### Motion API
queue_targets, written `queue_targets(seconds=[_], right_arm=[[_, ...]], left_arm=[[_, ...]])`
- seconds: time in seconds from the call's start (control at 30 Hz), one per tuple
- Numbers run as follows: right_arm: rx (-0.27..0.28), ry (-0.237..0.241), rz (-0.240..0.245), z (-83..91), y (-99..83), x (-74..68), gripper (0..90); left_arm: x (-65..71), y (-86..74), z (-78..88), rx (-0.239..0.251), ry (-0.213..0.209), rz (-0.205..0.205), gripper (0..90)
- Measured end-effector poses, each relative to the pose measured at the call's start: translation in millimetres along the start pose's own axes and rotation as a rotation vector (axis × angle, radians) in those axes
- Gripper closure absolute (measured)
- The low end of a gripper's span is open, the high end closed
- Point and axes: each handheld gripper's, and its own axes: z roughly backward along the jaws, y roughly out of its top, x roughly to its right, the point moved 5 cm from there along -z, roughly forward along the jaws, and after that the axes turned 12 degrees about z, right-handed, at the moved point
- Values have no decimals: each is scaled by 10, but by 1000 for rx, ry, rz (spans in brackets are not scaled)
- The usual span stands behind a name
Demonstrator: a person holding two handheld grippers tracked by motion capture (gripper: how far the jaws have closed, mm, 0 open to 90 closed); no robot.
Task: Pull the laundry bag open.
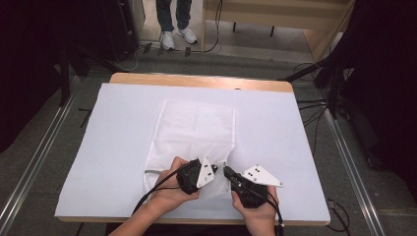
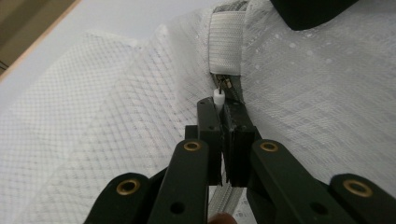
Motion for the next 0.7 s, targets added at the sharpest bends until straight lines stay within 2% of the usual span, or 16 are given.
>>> queue_targets(seconds=[0.03,0.07,0.2,0.3,0.43,0.7], right_arm=[[0,0,0,0,0,0,900],[1,2,-22,-1,-2,9,900],[-10,4,-42,-6,-12,22,900],[-15,9,-36,-7,-11,14,900],[-11,-22,-27,11,3,15,900],[-21,-53,-20,13,-4,24,900]], left_arm=[[0,0,0,0,0,0,886],[12,0,6,3,9,-16,887],[18,-8,14,9,9,-8,886],[5,-11,24,19,9,3,886],[10,-12,37,31,12,-1,887],[8,-53,55,23,23,-37,887]])
